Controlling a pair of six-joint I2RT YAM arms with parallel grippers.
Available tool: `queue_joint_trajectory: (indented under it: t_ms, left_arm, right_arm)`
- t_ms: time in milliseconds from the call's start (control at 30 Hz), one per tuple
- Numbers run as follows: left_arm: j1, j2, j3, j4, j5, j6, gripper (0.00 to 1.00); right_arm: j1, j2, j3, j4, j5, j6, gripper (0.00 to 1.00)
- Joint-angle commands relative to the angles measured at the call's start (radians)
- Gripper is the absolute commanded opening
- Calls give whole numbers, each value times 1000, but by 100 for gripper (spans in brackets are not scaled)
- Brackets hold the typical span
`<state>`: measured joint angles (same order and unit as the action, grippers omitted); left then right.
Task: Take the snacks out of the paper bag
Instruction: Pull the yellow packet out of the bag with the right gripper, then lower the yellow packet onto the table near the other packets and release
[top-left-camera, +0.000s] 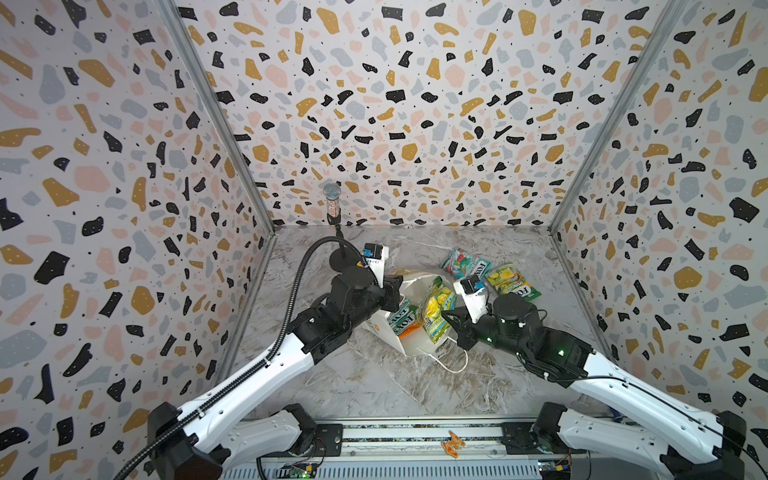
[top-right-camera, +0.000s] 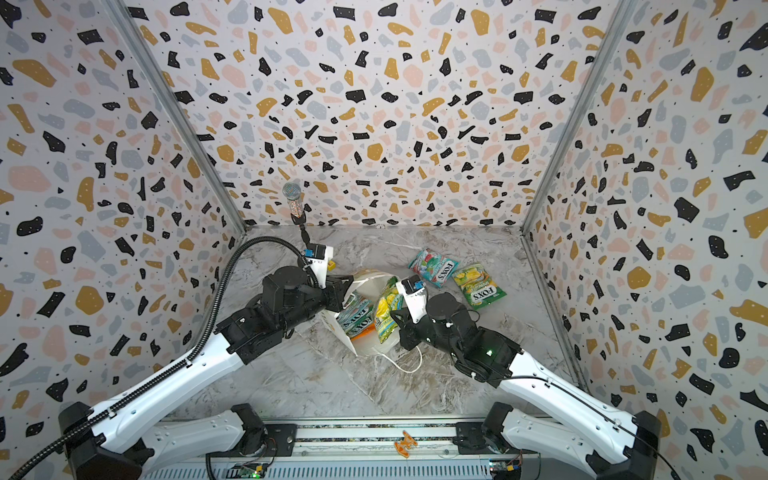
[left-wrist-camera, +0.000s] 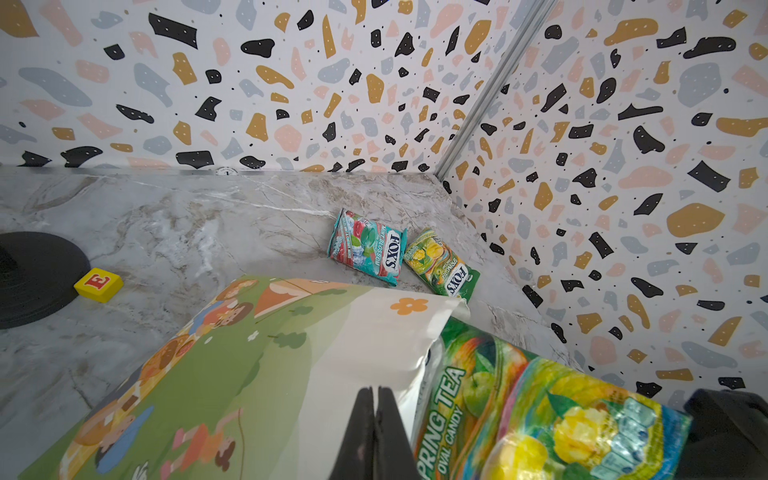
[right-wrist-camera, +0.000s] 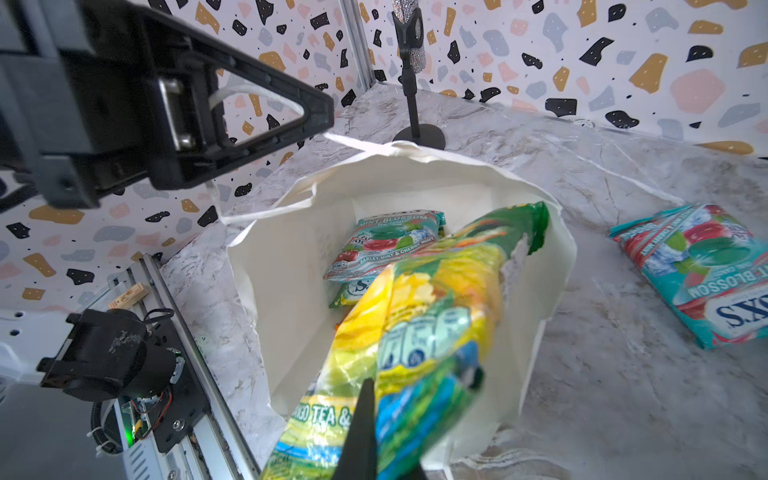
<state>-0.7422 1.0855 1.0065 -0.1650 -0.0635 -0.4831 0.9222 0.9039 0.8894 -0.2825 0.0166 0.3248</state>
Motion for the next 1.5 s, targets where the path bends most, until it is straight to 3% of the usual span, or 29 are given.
queue_joint_trajectory:
  t_ms: [0, 500, 867, 1033, 1200, 1467]
  left_arm:
    - [-4, -22, 21, 5, -24, 21, 0]
    - [-3, -24, 23, -6, -48, 32, 0]
    - [-4, -28, 25, -15, -47, 38, 0]
    - [-3, -28, 27, -15, -40, 40, 0]
    - [-3, -30, 30, -18, -30, 41, 0]
    - [-4, -37, 27, -19, -24, 44, 0]
  right_arm:
    - [3, -50, 44, -15, 37, -53, 0]
    - [3, -200, 94, -16, 43, -89, 0]
    - [-5, -225, 97, -139, 393, -39, 0]
    - [-44, -221, 85, -187, 461, -20, 0]
    - [-181, -181, 51, -199, 344, -20, 0]
    - [-472, -88, -77, -67, -65, -44, 0]
